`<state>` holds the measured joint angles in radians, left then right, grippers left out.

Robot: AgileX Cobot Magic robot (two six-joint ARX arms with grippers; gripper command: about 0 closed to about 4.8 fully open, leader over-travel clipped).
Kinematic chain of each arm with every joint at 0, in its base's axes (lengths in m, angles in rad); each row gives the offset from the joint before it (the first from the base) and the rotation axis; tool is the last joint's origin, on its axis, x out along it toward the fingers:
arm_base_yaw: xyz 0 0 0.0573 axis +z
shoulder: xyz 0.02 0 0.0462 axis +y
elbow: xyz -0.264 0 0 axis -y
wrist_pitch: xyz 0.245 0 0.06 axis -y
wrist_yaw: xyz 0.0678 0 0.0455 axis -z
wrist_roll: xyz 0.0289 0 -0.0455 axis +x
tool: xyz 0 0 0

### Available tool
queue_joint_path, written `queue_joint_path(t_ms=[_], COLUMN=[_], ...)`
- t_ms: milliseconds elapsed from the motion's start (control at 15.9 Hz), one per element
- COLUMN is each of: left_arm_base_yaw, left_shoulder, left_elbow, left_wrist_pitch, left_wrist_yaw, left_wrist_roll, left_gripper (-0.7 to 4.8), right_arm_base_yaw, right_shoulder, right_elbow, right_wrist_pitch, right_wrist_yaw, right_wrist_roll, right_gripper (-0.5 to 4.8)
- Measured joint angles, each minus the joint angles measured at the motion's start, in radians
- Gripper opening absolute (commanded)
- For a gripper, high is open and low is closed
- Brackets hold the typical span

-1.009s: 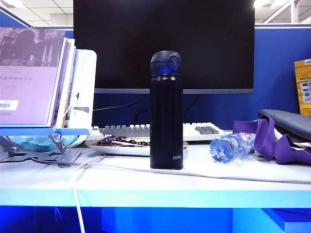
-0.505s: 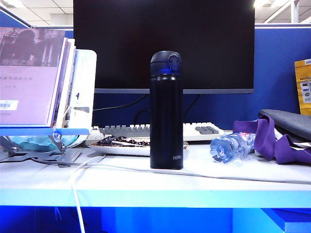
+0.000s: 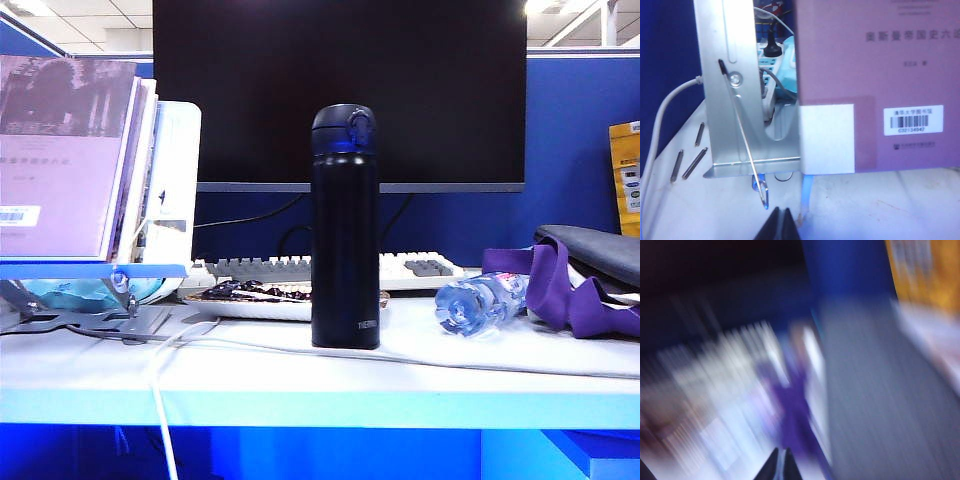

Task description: Pick up the mineral water bottle and place it vertically to the right of the black thermos cup.

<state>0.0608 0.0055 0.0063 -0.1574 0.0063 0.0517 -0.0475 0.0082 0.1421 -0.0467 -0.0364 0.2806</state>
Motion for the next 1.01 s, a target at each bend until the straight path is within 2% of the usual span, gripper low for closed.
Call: queue_joint_path(t_ms=[189, 252, 315, 442, 505, 631, 694, 820, 883, 1009], left_arm_base_yaw=[0.000, 0.000, 0.000, 0.000, 0.000, 0.000, 0.000, 0.000, 0.000, 0.000], left_shoulder=[0.000, 0.000, 0.000, 0.000, 0.000, 0.000, 0.000, 0.000, 0.000, 0.000], left_elbow=[0.000, 0.000, 0.000, 0.000, 0.000, 0.000, 0.000, 0.000, 0.000, 0.000], left_wrist_pitch=[0.000, 0.000, 0.000, 0.000, 0.000, 0.000, 0.000, 0.000, 0.000, 0.000], left_wrist_yaw=[-0.001, -0.001, -0.001, -0.001, -0.001, -0.001, -0.001, -0.002, -0.001, -0.002], left_wrist_roll=[0.000, 0.000, 0.000, 0.000, 0.000, 0.000, 0.000, 0.000, 0.000, 0.000], left_gripper=[-0.03, -0.03, -0.03, -0.03, -0.03, -0.03, -0.03, -0.03, -0.03, -0.03], right_arm_base_yaw=[0.000, 0.000, 0.000, 0.000, 0.000, 0.000, 0.000, 0.000, 0.000, 0.001], right_shoulder=[0.090, 0.108, 0.117, 0.131, 0.145, 0.226, 0.364, 0.557, 0.697, 0.912], right_elbow=[0.144, 0.146, 0.147, 0.152, 0.166, 0.275, 0.443, 0.686, 0.853, 1.085], right_wrist_pitch=[0.111, 0.196, 0.348, 0.582, 0.608, 0.463, 0.330, 0.117, -0.042, -0.298], right_wrist_yaw=[-0.009, -0.010, -0.004, 0.011, -0.006, -0.121, -0.222, -0.317, -0.385, -0.467], right_wrist_roll=[0.135, 0.208, 0.306, 0.360, 0.371, 0.378, 0.351, 0.307, 0.274, 0.240], right_gripper=[0.20, 0.20, 0.20, 0.21, 0.21, 0.21, 0.21, 0.21, 0.21, 0.21])
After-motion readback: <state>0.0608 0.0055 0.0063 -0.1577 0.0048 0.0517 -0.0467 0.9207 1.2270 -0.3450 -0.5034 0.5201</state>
